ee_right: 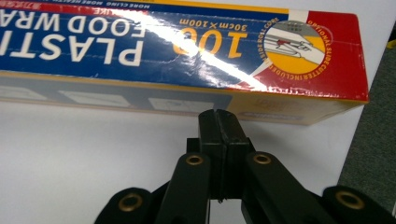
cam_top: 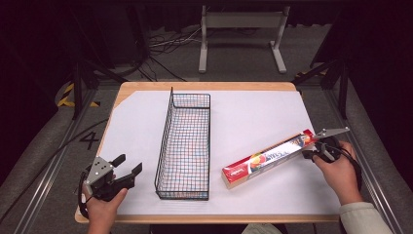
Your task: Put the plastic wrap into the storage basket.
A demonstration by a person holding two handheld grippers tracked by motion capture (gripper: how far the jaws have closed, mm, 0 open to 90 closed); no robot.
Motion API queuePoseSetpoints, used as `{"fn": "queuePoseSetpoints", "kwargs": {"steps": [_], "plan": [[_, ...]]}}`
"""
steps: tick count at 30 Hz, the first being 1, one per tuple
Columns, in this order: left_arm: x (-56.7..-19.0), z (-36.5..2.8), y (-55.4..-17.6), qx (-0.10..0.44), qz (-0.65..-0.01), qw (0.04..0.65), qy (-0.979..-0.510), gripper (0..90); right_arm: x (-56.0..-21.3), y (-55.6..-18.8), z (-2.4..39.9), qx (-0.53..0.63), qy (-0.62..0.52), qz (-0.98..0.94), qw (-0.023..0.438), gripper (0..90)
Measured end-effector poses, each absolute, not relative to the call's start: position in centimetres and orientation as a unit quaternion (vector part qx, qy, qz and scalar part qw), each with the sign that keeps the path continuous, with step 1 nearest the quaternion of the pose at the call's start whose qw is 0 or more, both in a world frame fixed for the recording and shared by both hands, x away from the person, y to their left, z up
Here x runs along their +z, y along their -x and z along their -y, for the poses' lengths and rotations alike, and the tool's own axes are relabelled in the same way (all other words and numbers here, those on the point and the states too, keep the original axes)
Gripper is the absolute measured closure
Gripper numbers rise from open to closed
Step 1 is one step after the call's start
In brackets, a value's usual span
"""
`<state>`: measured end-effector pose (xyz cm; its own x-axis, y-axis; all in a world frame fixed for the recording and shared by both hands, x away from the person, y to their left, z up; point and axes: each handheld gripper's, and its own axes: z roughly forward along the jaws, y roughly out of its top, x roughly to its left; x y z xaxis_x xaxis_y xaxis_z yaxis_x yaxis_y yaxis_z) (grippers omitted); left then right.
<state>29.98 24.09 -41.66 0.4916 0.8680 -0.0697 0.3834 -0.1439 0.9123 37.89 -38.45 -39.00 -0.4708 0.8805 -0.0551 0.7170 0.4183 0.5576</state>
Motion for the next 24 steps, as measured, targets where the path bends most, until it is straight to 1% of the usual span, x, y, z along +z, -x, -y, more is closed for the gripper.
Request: {"fn": "queuePoseSetpoints", "kwargs": {"steps": [8, 17, 24], "plan": [[-41.7, -24.4, -29.7, 0.252, -0.441, 0.484, -0.712, 31.2, -38.9, -39.6, 37.7, 0.225, -0.481, -0.828, 0.179, 90.0], [-41.8, -25.0, -29.2, 0.255, -0.448, 0.483, -0.708, 31.2, -38.8, -43.3, 36.2, 0.225, -0.48, -0.827, 0.188, 90.0], [-41.8, -25.0, -29.2, 0.255, -0.45, 0.483, -0.707, 31.3, -39.1, -44.9, 35.4, 0.233, -0.483, -0.822, 0.193, 90.0]]}}
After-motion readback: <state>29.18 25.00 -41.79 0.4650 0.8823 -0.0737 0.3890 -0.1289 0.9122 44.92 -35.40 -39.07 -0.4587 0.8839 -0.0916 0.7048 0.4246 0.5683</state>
